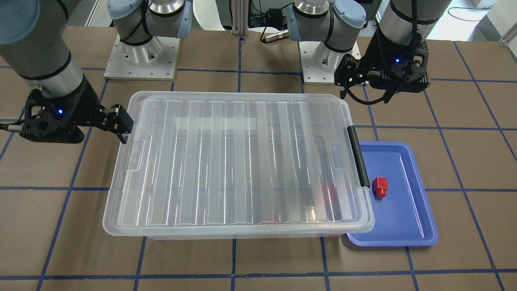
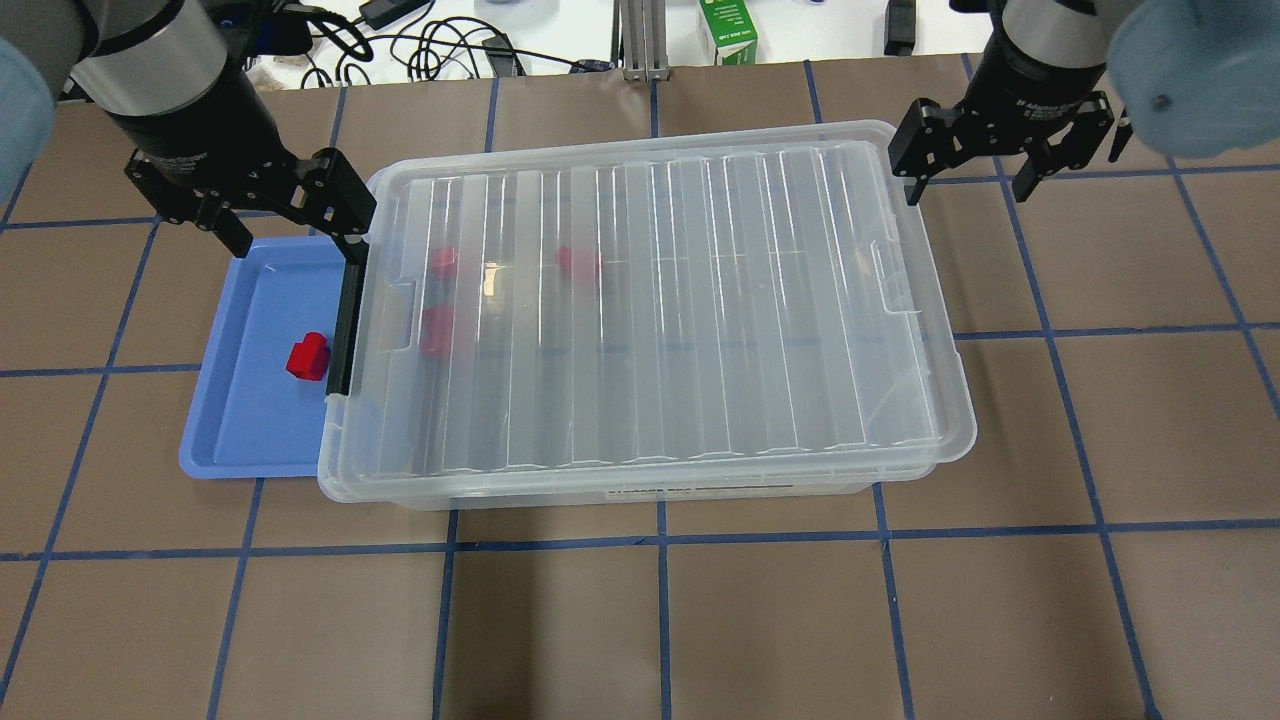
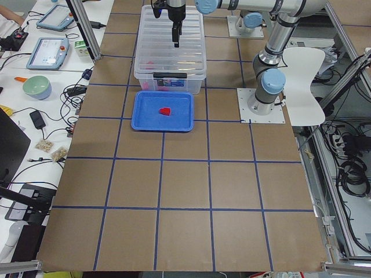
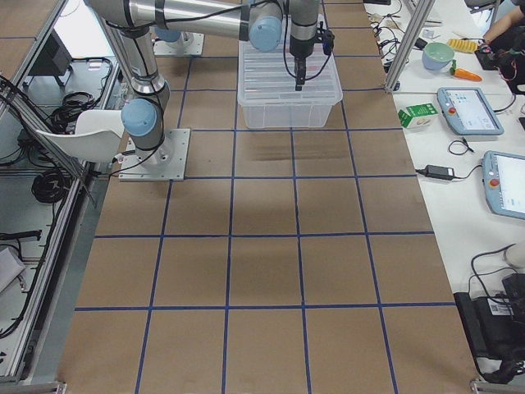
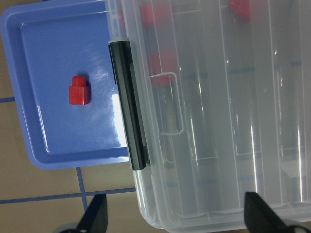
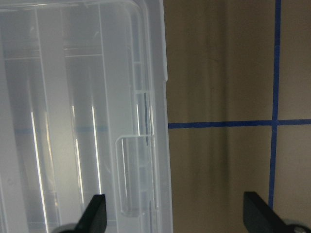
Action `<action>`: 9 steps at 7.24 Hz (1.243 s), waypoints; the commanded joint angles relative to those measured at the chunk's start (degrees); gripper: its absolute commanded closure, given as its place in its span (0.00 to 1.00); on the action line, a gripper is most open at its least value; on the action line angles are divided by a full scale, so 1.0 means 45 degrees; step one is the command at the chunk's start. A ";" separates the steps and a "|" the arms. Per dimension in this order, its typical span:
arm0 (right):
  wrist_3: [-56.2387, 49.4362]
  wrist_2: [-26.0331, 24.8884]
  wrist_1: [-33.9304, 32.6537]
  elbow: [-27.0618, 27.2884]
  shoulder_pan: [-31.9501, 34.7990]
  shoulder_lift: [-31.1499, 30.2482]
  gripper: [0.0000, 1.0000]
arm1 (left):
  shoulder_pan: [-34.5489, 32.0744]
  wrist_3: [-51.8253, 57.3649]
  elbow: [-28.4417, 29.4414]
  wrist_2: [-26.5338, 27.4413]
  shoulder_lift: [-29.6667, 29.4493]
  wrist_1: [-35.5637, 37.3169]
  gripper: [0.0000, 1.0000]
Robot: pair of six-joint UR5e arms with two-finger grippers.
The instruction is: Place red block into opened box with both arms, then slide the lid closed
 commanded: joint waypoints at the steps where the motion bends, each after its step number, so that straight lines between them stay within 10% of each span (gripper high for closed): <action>1: -0.0160 -0.0032 -0.1680 0.1225 -0.0101 0.0732 0.00 | 0.1435 0.1354 -0.0015 -0.0030 -0.0103 0.0053 0.00; 5: -0.0941 -0.0110 -0.2311 0.1542 -0.0179 0.0792 0.00 | 0.3432 0.2040 -0.0421 -0.0011 -0.0862 0.0459 0.00; 9: -0.2011 0.0007 -0.2194 0.1523 -0.1233 0.0812 0.00 | 0.3669 0.2961 -0.3313 -0.0030 -0.1917 0.5245 0.00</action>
